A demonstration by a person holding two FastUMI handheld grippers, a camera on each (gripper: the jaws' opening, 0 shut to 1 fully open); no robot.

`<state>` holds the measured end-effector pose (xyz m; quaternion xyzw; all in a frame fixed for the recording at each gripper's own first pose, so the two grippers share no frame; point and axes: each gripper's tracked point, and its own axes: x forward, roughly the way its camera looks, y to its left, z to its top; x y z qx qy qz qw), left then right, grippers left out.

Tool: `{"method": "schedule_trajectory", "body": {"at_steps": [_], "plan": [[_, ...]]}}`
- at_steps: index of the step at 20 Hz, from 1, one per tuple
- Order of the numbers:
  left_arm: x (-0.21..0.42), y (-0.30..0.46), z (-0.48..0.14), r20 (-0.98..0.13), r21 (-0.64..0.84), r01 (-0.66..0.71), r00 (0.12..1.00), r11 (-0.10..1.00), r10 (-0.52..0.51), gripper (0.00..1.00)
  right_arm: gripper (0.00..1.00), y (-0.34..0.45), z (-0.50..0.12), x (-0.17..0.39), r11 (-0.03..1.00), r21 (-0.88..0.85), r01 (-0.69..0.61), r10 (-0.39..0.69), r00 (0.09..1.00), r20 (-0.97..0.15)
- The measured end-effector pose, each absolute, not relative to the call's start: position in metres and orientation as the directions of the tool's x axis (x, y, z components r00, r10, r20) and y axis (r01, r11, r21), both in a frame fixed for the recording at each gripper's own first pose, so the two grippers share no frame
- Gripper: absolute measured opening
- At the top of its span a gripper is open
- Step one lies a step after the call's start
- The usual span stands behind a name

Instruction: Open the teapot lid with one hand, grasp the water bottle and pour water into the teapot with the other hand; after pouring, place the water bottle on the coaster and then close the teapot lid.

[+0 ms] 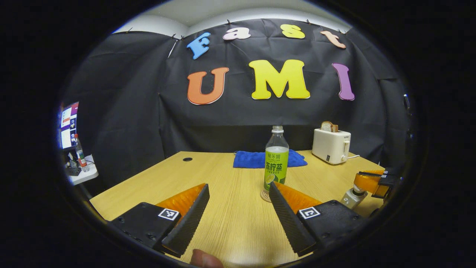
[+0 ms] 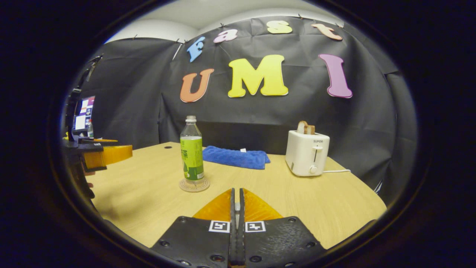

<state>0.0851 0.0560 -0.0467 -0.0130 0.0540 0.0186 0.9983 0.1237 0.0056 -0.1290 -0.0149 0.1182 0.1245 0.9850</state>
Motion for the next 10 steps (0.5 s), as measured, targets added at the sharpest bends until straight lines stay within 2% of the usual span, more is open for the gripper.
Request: {"method": "schedule_trajectory", "body": {"at_steps": [10], "plan": [[0.0789, 0.0535, -0.0412, -0.103, -0.031, -0.049, 0.994, 0.998, 0.045, 1.00, 0.00, 0.0050, -0.1401, 0.1185, 0.970, 0.010, -0.245, 0.240, 0.940, -0.243]]}}
